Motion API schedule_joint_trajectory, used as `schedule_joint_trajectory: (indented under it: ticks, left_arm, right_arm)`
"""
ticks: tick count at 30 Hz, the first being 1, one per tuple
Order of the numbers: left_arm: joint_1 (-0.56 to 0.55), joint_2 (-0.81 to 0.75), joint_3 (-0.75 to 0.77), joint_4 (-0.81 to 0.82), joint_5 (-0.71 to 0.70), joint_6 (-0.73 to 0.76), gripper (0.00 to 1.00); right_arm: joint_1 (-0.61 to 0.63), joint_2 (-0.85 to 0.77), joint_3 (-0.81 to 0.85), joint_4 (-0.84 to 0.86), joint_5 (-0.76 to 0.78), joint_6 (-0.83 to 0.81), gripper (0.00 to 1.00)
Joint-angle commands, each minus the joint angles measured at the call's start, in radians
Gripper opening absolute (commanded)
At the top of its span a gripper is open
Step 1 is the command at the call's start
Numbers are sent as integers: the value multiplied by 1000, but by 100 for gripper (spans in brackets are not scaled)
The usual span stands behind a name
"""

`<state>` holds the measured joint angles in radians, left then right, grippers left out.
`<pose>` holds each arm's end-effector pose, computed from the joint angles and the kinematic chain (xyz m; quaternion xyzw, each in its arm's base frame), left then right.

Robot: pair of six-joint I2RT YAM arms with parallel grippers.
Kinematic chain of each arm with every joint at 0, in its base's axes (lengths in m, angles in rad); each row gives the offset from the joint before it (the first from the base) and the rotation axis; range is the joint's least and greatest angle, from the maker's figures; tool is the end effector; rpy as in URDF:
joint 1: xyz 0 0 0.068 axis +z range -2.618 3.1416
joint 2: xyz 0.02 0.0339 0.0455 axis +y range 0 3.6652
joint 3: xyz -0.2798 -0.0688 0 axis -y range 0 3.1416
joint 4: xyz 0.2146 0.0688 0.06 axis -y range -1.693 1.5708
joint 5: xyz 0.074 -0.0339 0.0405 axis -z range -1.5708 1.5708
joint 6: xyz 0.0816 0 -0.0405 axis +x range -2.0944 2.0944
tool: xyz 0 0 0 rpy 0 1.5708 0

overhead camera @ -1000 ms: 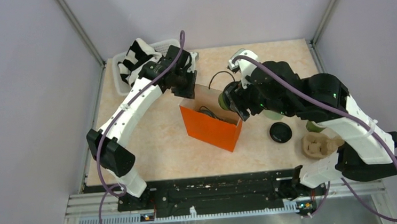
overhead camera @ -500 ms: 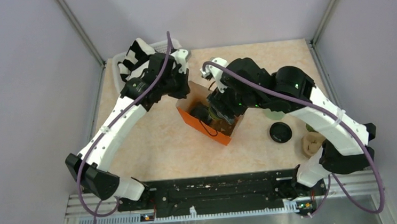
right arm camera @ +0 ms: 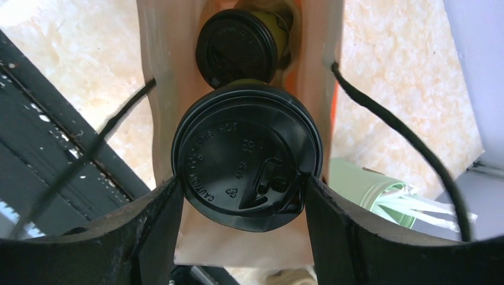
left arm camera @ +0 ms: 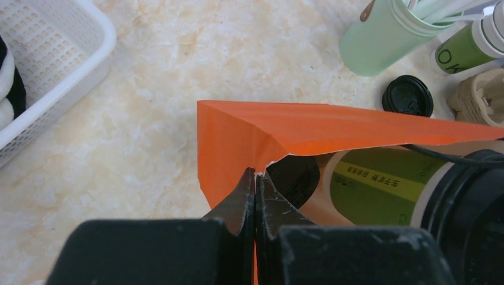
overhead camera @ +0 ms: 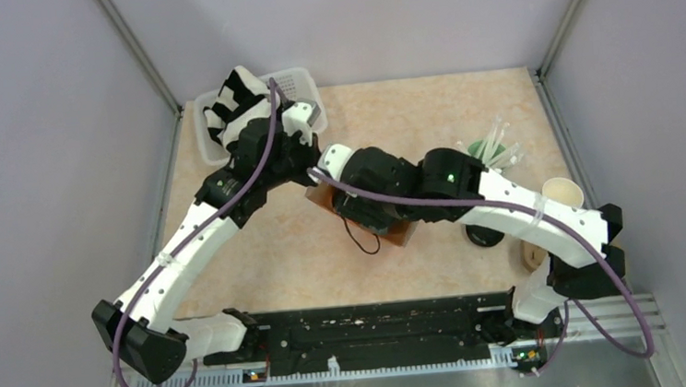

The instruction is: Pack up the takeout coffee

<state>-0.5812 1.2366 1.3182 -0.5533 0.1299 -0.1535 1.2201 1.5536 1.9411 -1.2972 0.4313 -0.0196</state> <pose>0.2242 -0.1599 0.3847 0.2137 0.8244 -0.2388 0.4665 0.1290 0.2533 0.4130 -0.4802 0.7924 0.0121 0.3759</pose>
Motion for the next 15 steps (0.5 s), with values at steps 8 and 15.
schedule_joint_trajectory:
  ticks: [8,15]
  left_arm:
    - [-3,-105,-161,280,47,-12,0]
    - [-5,-162,-262,432,51,-8,0]
  right_arm:
    - [80,-140,-272,246,139,-77,46]
    - [87,-164,-350,267,193,-66,46]
